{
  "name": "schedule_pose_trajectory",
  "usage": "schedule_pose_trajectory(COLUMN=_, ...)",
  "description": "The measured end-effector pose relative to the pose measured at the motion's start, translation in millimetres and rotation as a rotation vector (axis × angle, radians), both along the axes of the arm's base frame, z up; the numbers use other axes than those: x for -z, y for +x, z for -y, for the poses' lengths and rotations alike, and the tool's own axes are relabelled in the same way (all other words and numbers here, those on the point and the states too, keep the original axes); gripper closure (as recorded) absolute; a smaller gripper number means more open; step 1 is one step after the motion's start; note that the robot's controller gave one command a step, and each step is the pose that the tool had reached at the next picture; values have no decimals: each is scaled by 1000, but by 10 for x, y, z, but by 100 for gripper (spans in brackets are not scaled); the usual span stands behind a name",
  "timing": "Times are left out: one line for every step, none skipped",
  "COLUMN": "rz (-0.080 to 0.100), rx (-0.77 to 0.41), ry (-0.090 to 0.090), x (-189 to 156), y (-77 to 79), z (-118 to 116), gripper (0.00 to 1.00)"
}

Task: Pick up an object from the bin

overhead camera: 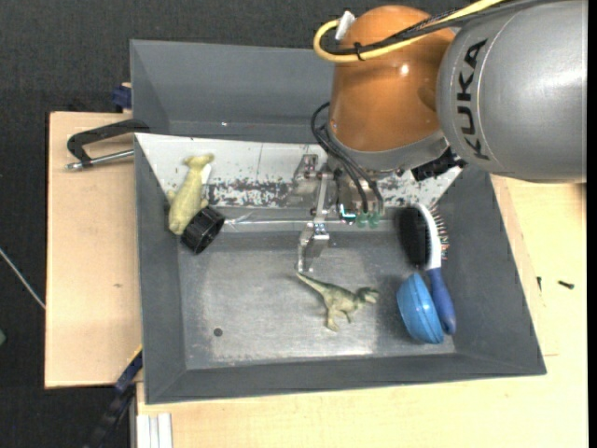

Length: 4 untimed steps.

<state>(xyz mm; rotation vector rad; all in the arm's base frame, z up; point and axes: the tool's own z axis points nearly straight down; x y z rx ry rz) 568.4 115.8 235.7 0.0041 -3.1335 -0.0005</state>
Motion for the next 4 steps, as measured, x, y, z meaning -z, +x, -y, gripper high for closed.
schedule_pose_trajectory(rz=0, rx=-143, ry=-1, x=1009, y=-115, z=523, gripper=0)
schedule_pose_trajectory(rz=16, rx=-158, ry=12, x=1399, y=143, z=913, gripper=0)
schedule_pose_trajectory(rz=18, rx=119, ry=-1, x=593, y=-255, z=1443, gripper=0)
schedule_pose_trajectory(rz=12, rx=-49, ry=9, x=1642, y=-376, z=1731, gripper=0)
